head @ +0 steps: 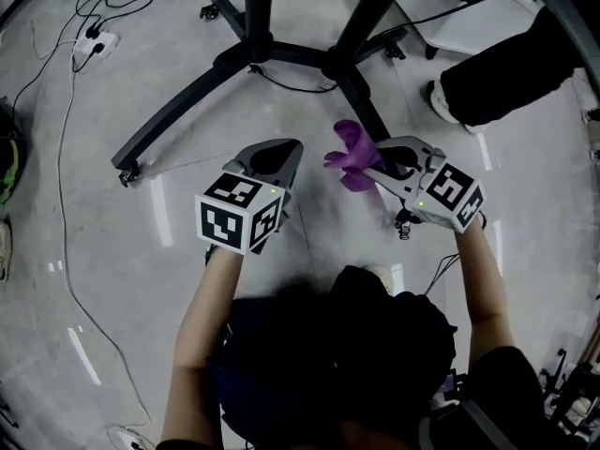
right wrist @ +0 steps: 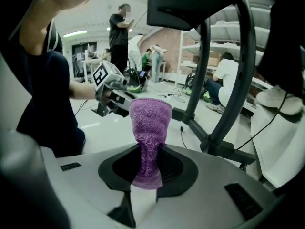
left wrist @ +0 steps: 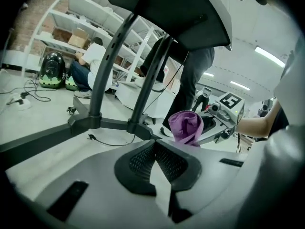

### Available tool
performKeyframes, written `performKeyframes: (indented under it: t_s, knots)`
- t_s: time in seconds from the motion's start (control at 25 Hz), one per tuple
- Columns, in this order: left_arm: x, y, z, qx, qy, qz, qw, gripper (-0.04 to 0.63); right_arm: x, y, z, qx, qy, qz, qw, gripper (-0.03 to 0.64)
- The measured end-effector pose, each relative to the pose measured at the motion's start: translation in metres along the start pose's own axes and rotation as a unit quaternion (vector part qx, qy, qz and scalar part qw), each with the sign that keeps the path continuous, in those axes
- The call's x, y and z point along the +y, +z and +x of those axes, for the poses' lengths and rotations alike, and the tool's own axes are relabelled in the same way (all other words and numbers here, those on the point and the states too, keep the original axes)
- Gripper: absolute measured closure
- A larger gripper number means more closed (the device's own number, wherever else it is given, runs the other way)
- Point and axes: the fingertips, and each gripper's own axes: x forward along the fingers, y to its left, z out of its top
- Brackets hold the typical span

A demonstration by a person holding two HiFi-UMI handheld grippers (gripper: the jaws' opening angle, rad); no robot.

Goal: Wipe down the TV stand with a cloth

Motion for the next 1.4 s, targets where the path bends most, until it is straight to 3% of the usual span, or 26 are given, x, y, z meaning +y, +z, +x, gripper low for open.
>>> performKeyframes:
  t_s: [0.2, 0.44, 0.56, 0.8, 1.08, 1.4]
  knots:
    - [0.022, 0.038, -0.024, -0.047, 0.027, -0.012, 0.9985, 0.588, -0.028, 0.062, 0.008, -0.130, -0.056, 0.110, 0.984, 0.515]
    - [0.029, 0.085, -0.047, -0.069, 0.046, 0.013, 0.9965, 0.588, -0.029, 0.124, 0.010, -0.191, -0.084, 0.104, 0.972, 0.515]
    - [0.032, 0.105, -0.072, -0.062, 0.065, 0.007, 0.9960, 0.588, -0.020, 0.163, 0.010, -0.195, -0.077, 0.085, 0.974, 0.515]
    - [0.017, 0.152, -0.145, -0.055, 0.101, -0.056, 0.9919, 0.588, 0.017, 0.246, -0.020, -0.175, -0.038, 0.054, 0.982, 0.515]
    - [-0.015, 0.235, -0.240, -0.093, 0.169, -0.082, 0.9777, 0.588, 0.062, 0.322, -0.083, -0.143, -0.003, 0.071, 0.987, 0.515]
    - [-0.071, 0.336, -0.310, -0.090, 0.181, -0.109, 0.9733, 0.588, 0.098, 0.428, -0.168, -0.148, 0.027, 0.100, 0.984, 0.515]
